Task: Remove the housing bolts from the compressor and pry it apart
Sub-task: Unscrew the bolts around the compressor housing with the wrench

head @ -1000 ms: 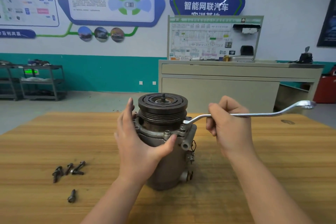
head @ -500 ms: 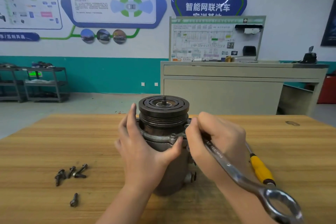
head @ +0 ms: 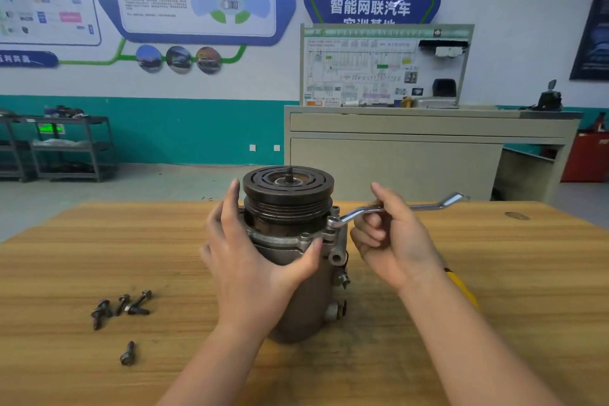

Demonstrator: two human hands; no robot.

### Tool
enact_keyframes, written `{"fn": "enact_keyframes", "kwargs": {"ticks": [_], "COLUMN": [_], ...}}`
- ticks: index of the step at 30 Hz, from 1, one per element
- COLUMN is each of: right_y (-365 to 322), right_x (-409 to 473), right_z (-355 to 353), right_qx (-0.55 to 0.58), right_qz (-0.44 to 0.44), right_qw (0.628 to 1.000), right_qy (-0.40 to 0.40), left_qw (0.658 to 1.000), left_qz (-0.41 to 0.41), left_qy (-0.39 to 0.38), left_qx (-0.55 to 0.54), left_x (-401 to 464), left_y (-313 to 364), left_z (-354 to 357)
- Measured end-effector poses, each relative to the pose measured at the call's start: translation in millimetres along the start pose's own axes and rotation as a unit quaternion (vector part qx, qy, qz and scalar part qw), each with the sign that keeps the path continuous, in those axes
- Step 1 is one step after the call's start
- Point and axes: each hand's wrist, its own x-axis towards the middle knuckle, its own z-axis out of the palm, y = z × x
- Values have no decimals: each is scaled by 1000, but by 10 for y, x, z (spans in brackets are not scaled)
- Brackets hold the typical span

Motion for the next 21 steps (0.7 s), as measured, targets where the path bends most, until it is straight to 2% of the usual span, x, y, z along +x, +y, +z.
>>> {"fn": "enact_keyframes", "kwargs": {"ticks": [3, 6, 9, 12, 18, 21], "right_y": [52, 5, -35, -17, 20, 37], "right_x": [14, -9, -67, -164, -309, -340], "right_z": [-24, 0, 54, 123, 226, 231], "right_qx": [6, -87, -233, -348, -432, -454], "right_qz": [-49, -168, -282, -350, -481, -500], "right_qw": [998, 980, 928, 867, 760, 735], "right_qy": [29, 66, 74, 72, 70, 58], "left_qw": [1000, 1000, 1000, 1000, 1000, 1000], "left_qz": [-1, -2, -1, -2, -4, -3], "left_qy": [-1, -2, 0, 3, 4, 1], "left_qx": [-3, -3, 1, -4, -6, -8], "left_x": [-2, 4, 1, -3, -14, -20], "left_y": [-4, -6, -16, -19, 5, 13], "left_z": [-5, -2, 4, 10, 11, 9]}}
